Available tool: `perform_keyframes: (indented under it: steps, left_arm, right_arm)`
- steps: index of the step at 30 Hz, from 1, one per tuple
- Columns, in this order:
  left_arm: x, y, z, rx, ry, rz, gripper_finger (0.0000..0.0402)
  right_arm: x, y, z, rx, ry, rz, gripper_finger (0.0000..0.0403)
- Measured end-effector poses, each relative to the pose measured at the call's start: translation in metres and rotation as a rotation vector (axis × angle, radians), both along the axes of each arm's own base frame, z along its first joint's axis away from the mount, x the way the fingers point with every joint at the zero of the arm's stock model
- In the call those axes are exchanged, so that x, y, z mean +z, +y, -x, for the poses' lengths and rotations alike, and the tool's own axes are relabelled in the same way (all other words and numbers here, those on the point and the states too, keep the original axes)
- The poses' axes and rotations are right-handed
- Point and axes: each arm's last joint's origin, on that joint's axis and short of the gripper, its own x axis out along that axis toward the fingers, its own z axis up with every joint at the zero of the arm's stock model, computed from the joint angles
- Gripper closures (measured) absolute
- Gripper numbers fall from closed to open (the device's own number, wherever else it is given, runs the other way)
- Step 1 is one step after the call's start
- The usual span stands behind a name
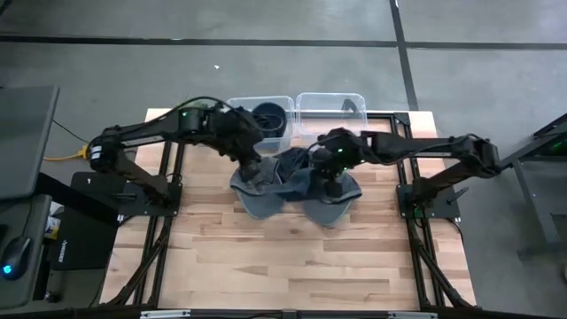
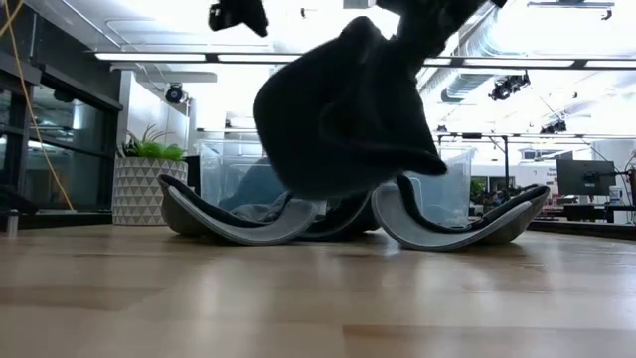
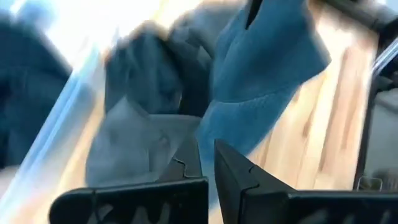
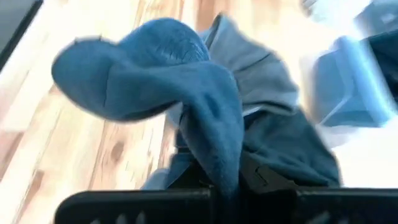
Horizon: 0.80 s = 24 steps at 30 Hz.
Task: Pick & Place hat
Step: Put the bottom dark blue cap into the left transparent bin
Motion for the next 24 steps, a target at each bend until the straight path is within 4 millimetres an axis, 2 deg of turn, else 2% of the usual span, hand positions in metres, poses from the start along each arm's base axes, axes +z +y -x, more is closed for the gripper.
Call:
perform_keyframes:
  steps: [2, 4, 5, 7, 10, 18, 24]
  left_arm:
    - [-0.002, 0.001, -0.006, 0.017, -0.094, -0.015, 0.0399]
    - [-0.016, 0.0, 0.001, 0.024, -0.042, -0.003, 0.0392]
    - [-0.018, 0.001, -0.001, 0.026, -0.076, -0.009, 0.0385]
    - [-0.022, 0.001, -0.008, 0.031, -0.157, -0.009, 0.0365]
    - [-0.039, 0.002, -0.009, 0.047, -0.13, 0.0, 0.0324]
    - [-0.047, 0.004, -0.019, 0.049, -0.244, -0.05, 0.021]
    - [-0.041, 0.008, -0.024, 0.096, -0.331, -0.208, 0.0189]
  right_arm:
    - [0.01, 0.0, 0.007, -0.032, -0.038, 0.01, 0.0403]
    - [0.019, 0.001, 0.015, -0.061, -0.069, 0.02, 0.0403]
    - [0.023, 0.001, 0.018, -0.078, -0.085, 0.022, 0.0403]
    - [0.032, 0.001, 0.026, -0.113, -0.116, 0.035, 0.0403]
    - [0.049, 0.001, 0.037, -0.163, -0.168, 0.049, 0.0403]
    - [0.111, 0.001, 0.057, -0.229, -0.273, 0.138, 0.0403]
    - [0.153, 0.002, 0.065, -0.243, -0.347, 0.162, 0.0403]
